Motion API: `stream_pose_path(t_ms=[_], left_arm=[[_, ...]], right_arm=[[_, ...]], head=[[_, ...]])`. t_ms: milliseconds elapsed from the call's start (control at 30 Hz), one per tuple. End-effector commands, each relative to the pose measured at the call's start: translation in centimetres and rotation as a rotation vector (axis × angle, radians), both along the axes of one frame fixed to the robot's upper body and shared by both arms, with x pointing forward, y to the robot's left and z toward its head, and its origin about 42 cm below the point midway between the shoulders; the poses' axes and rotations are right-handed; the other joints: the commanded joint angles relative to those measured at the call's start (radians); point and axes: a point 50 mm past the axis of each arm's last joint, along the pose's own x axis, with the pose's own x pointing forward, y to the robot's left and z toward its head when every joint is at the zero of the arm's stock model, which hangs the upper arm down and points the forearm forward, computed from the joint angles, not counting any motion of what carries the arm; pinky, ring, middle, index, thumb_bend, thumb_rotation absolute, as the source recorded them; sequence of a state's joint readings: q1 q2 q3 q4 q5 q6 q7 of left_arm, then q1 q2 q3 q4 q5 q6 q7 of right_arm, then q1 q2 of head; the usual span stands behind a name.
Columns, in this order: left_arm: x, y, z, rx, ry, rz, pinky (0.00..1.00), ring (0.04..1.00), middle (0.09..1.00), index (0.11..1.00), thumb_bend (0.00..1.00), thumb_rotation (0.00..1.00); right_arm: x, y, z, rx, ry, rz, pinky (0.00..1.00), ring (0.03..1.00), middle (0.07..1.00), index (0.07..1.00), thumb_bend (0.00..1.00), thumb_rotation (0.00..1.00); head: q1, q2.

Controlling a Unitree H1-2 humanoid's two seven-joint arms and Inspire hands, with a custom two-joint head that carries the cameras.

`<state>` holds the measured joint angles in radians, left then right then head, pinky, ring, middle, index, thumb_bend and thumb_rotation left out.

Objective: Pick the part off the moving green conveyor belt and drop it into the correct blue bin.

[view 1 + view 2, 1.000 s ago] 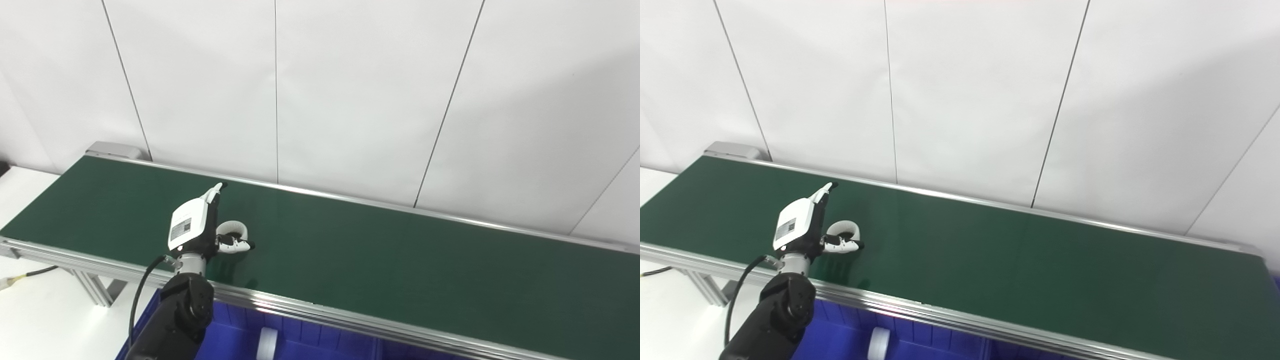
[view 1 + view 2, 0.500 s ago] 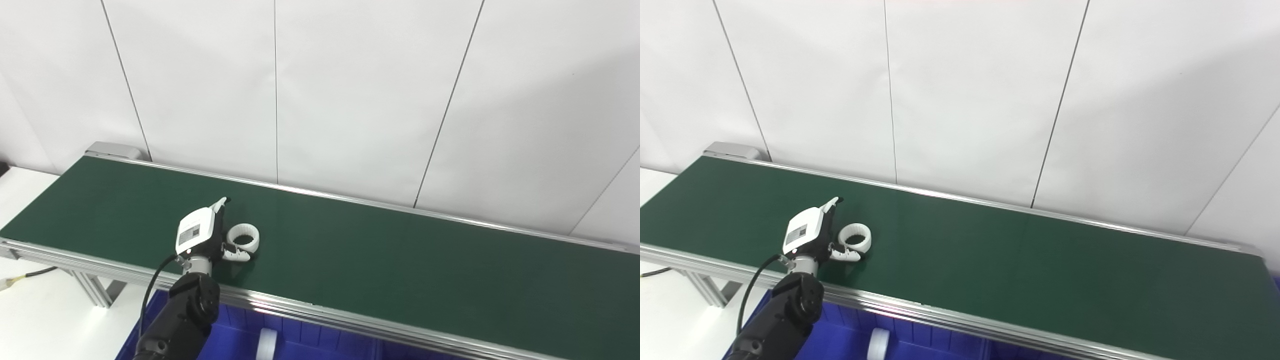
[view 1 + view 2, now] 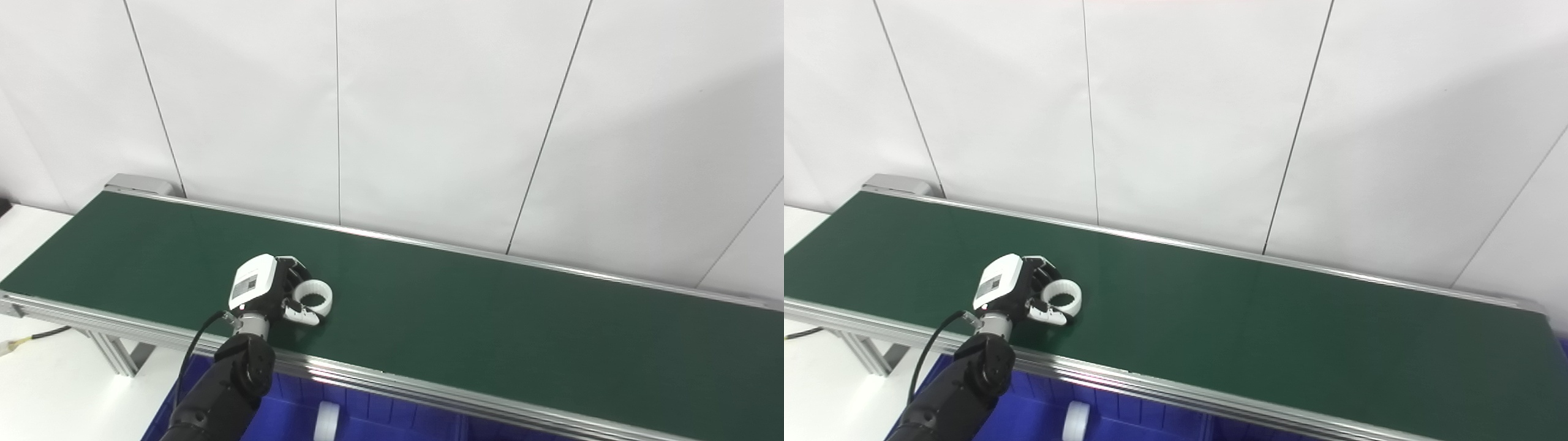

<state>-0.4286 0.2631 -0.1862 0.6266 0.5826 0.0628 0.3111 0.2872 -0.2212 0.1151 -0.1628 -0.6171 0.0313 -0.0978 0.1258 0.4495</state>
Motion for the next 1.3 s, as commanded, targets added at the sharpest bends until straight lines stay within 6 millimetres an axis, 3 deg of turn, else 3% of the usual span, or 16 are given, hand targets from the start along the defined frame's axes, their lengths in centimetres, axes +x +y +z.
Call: stream_pose_path(t_ms=[0,233,400,600,767,833,1067,1267], left_arm=[[0.9,0.3,1.8,-0.002,-0.052,-0.073,0.69,0.584,0.537,0.458,0.51,0.00],[0.8,0.4,2.1,-0.021,-0.018,-0.164,0.63,0.524,0.531,0.457,0.51,0.00],[-0.2,0.4,2.6,-0.028,-0.121,-0.161,0.65,0.533,0.524,0.453,0.51,0.00],[-3.5,-0.6,5.3,-0.121,-0.383,-0.142,0.54,0.441,0.449,0.484,0.51,0.00],[-6.2,-1.7,6.3,-0.176,-0.463,-0.156,0.51,0.479,0.487,0.476,0.51,0.00],[-7.6,-2.2,6.3,-0.207,-0.466,-0.177,0.52,0.479,0.492,0.474,0.51,0.00],[-10.9,-2.8,4.1,-0.320,-0.388,-0.224,0.48,0.478,0.509,0.464,0.51,0.00],[-12.3,-1.9,1.2,-0.305,-0.268,-0.239,0.42,0.452,0.501,0.471,0.51,0.00]], right_arm=[[0.3,0.1,1.4,0.009,-0.088,0.017,0.56,0.610,0.631,0.789,0.80,0.07],[0.5,0.2,1.3,0.011,-0.087,0.016,0.56,0.609,0.630,0.789,0.80,0.07],[0.5,0.4,1.5,0.017,-0.093,0.017,0.56,0.610,0.629,0.788,0.80,0.07],[0.3,0.5,1.7,0.014,-0.095,0.019,0.57,0.616,0.637,0.791,0.80,0.09],[0.3,0.8,2.0,0.014,-0.116,0.027,0.56,0.603,0.629,0.784,0.80,0.08],[0.3,1.2,2.2,0.024,-0.124,0.026,0.56,0.603,0.628,0.782,0.81,0.07],[0.3,2.0,2.1,0.013,-0.126,0.033,0.58,0.624,0.638,0.793,0.77,0.17],[0.8,2.7,2.5,0.015,-0.117,0.028,0.58,0.631,0.647,0.808,0.75,0.29]], head=[[0.000,0.001],[-0.004,-0.001],[-0.020,0.012],[-0.061,0.038],[-0.119,0.068],[-0.179,0.106],[-0.239,0.161],[-0.284,0.256]])
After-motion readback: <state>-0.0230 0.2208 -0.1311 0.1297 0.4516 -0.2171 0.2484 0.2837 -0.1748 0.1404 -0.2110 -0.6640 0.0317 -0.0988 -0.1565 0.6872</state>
